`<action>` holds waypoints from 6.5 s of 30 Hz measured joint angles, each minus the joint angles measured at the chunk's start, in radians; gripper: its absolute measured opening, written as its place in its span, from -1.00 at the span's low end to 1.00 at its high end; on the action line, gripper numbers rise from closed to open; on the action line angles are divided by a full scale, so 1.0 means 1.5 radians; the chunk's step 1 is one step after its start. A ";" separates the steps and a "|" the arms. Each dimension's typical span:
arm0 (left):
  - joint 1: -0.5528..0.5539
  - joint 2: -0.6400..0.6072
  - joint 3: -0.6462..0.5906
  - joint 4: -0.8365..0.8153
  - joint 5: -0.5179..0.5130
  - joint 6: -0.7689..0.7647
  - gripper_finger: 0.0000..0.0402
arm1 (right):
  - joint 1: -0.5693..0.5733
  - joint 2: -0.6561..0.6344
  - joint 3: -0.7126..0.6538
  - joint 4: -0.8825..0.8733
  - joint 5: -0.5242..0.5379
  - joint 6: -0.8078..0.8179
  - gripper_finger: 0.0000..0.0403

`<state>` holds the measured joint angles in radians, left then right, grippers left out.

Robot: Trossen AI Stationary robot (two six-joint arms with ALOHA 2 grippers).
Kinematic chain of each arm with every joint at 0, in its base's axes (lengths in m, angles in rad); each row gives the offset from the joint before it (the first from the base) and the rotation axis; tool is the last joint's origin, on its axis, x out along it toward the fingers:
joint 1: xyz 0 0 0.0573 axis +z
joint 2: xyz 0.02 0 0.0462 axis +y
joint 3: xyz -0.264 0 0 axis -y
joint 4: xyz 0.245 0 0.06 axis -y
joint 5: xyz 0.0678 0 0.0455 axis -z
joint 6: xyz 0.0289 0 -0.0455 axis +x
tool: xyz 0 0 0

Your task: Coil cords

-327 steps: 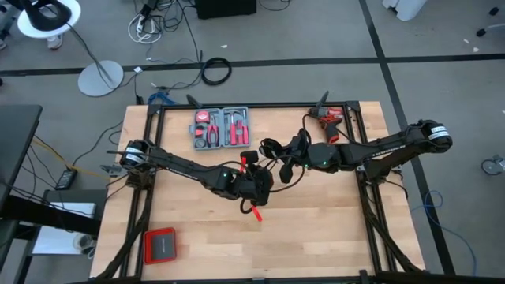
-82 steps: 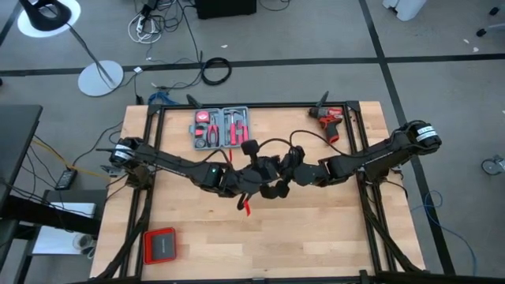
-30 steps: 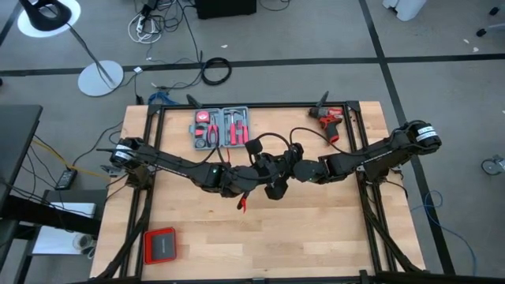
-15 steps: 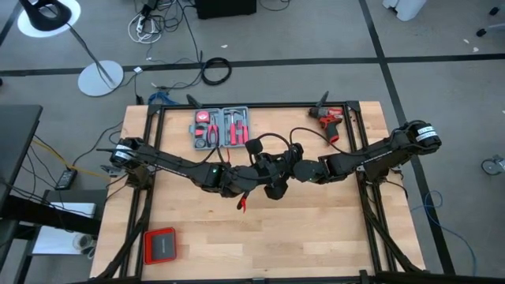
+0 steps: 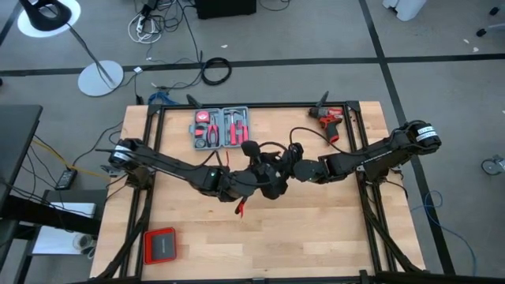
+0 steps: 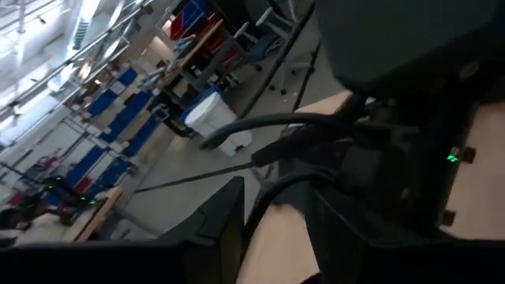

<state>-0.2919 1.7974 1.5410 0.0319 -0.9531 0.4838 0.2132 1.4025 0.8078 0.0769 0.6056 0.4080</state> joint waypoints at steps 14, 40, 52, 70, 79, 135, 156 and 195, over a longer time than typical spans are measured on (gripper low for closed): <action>0.002 -0.008 0.001 -0.098 -0.029 0.005 -0.34 | 0.010 -0.028 0.000 0.010 -0.001 -0.005 -1.00; -0.005 0.026 0.001 -0.099 0.041 -0.039 -0.34 | 0.009 -0.029 0.000 0.021 0.002 -0.019 -1.00; -0.024 0.034 0.000 -0.124 0.030 -0.056 -0.35 | 0.003 -0.057 0.001 0.020 0.020 -0.031 -1.00; -0.073 0.033 -0.001 -0.154 0.031 -0.135 -0.35 | 0.004 -0.059 0.001 0.014 0.019 -0.035 -1.00; -0.115 0.032 -0.038 -0.304 0.032 -0.388 -0.35 | 0.022 -0.057 0.001 -0.056 0.021 0.010 -1.00; -0.001 0.151 -0.287 0.254 0.153 -0.461 -0.09 | 0.097 -0.053 -0.095 0.173 0.095 0.057 -1.00; 0.025 0.159 -0.287 0.259 0.219 -0.465 -0.94 | 0.097 -0.053 -0.095 0.185 0.095 0.057 -1.00; 0.078 0.159 -0.283 0.227 0.218 -0.325 -0.92 | 0.102 -0.053 -0.095 0.197 0.052 0.037 -1.00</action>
<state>-0.1750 2.0354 1.1160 0.3729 -0.6254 -0.0040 0.3656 1.3235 0.6655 0.3727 0.6843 0.4636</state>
